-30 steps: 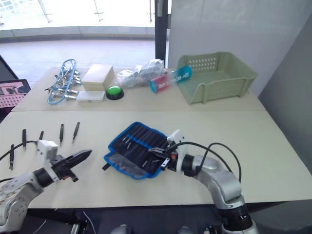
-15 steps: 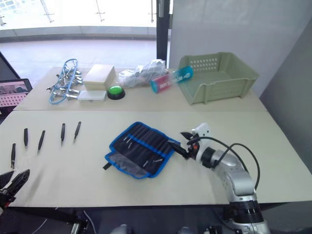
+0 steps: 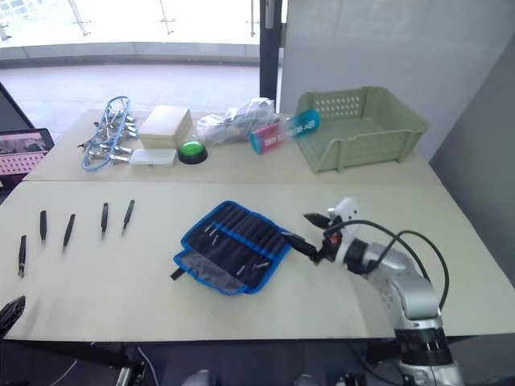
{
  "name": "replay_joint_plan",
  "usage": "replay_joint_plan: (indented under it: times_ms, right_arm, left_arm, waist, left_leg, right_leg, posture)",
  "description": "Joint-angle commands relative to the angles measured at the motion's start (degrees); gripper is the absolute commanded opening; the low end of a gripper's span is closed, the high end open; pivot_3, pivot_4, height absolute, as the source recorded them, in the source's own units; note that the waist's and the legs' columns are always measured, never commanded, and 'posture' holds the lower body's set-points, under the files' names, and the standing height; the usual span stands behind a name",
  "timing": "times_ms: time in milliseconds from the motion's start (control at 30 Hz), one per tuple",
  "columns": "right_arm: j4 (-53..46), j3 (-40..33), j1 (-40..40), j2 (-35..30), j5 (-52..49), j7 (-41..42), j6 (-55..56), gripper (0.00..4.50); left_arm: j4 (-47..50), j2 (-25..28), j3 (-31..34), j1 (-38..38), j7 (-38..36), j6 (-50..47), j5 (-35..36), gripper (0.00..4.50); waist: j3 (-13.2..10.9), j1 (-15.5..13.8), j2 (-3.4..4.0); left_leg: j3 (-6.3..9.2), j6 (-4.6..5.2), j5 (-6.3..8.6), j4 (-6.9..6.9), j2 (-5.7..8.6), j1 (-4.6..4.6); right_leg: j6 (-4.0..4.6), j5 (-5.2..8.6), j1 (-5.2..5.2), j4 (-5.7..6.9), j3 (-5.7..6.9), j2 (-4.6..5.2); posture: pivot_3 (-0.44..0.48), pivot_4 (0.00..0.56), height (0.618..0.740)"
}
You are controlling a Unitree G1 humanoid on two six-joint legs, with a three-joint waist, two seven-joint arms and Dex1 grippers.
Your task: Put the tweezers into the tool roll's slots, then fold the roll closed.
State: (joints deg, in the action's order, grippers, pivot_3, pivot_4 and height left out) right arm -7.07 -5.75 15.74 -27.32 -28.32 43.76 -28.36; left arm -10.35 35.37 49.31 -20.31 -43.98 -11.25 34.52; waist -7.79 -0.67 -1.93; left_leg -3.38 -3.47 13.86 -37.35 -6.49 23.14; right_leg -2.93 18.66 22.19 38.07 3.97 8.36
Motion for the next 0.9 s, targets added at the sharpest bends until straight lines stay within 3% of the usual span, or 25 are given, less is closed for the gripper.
replay_joint_plan:
  times_ms: [33,300,567,700,900]
  right_arm:
    - [-1.0,-2.7,-1.8,0.0,-0.8,0.0,2.6,4.5]
    - [-2.7,2.4,2.9,-0.2,0.3,2.7,3.6,4.5]
    - [-5.4,13.9,16.4,-4.2,-0.4,17.4,0.7,4.5]
    - [-7.2,16.8,19.5,-5.3,-1.5,22.2,-1.0,4.5]
    - [-9.6,17.4,19.9,-4.5,-2.1,22.4,-3.3,4.5]
  left_arm:
    - [-1.1,1.9,-0.4,1.1,-1.2,1.6,-0.6,4.47]
    - [1.0,-0.8,0.6,0.7,2.4,1.2,0.2,4.47]
    - [14.5,-9.8,1.4,1.9,21.5,-5.1,2.3,4.47]
    - [17.3,-9.5,-1.8,3.7,25.8,-7.5,0.1,4.47]
    - [13.9,-6.7,-4.5,8.0,29.4,-11.4,-2.6,4.47]
  waist:
    - [0.0,0.2,0.0]
    - [0.0,1.8,0.03]
    - [0.0,1.2,-0.18]
    - [0.0,0.7,-0.22]
    - [0.0,0.8,-0.24]
  left_leg:
    - [0.0,-0.01,0.0,0.01,0.0,-0.01]
    - [-0.02,-0.08,-0.06,0.15,0.0,-0.15]
    - [0.02,-0.07,-0.05,0.13,-0.01,-0.15]
    - [0.01,-0.07,-0.05,0.09,0.0,-0.12]
    - [0.01,-0.26,-0.16,0.1,0.0,-0.14]
  right_leg:
    - [0.0,0.0,0.0,0.01,0.0,0.0]
    - [0.0,0.0,-0.01,0.05,-0.03,0.0]
    - [0.0,0.0,-0.07,0.05,-0.03,0.0]
    - [0.0,-0.01,-0.08,0.0,-0.03,0.01]
    - [0.0,-0.01,-0.06,0.03,-0.03,0.01]
  posture:
    - [0.0,0.15,0.716]
    - [0.0,0.15,0.716]
    - [0.0,0.15,0.716]
    - [0.0,0.15,0.716]
    - [0.0,0.15,0.716]
